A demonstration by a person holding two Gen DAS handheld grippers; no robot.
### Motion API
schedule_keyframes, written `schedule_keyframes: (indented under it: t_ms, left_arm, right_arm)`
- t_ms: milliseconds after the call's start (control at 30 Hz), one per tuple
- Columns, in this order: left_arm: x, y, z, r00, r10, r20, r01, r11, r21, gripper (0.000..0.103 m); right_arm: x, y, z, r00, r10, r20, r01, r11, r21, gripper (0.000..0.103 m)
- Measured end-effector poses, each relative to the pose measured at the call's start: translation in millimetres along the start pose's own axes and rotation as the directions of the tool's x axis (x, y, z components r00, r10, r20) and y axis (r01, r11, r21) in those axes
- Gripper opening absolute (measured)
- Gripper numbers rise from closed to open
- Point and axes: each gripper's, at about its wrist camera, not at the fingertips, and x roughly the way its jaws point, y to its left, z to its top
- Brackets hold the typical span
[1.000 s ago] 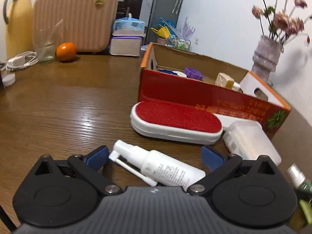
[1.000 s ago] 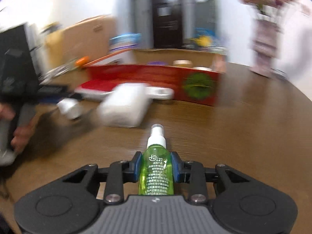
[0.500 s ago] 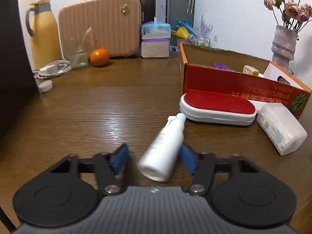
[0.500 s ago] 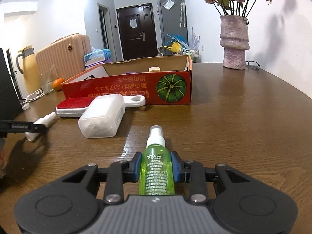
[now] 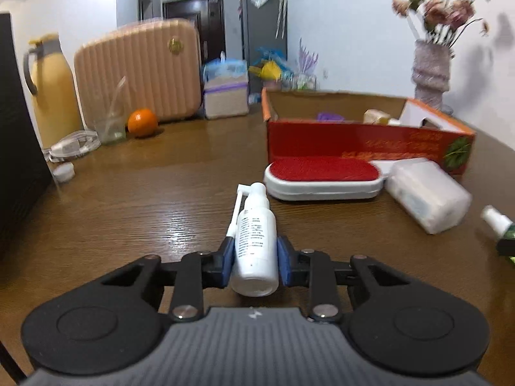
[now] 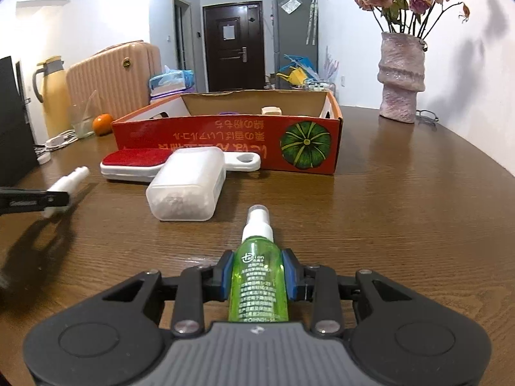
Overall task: Organize rigid objects
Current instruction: 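Carry both spray bottles into the box and open both grippers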
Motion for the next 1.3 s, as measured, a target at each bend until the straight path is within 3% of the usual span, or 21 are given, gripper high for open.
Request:
schedule_keyframes:
  t_ms: [367,633,767,1067,1300]
  left_arm:
    - [-108.6,-26.9,-42.1,0.984,-0.074,0.161,0.073,0.997,0.009,0.028]
    - [-144.6,-22.5,-44.4,0.968,-0.067,0.242,0.067,0.998,0.010,0.028]
    - [-157.7,-30.1,-42.5,0.950,-0.054,0.308,0.038,0.998,0.057,0.028]
    - [-131.4,-38.3,-10.6,0.935,-0.077,0.346,0.046,0.994,0.095,0.028]
    - [-55.8,-36.0,63.0,0.934,-0.127,0.335,0.092,0.989,0.117,0.028]
  right_arm:
    - [-48.1,43.3,-35.7,0.996,0.080,0.050,-0.081,0.996,0.030,0.030]
    - [-94.4,61.3,-39.5,0.985,0.072,0.154,-0.078,0.996,0.033,0.030]
    - [-114.5,57.5,-40.8,0.979,0.056,0.194,-0.069,0.996,0.060,0.030]
    - [-102.3,36.9,-9.5,0.971,0.038,0.238,-0.054,0.997,0.061,0.030]
    - [-45.6,8.6,60.2,0.968,0.043,0.245,-0.056,0.997,0.046,0.030]
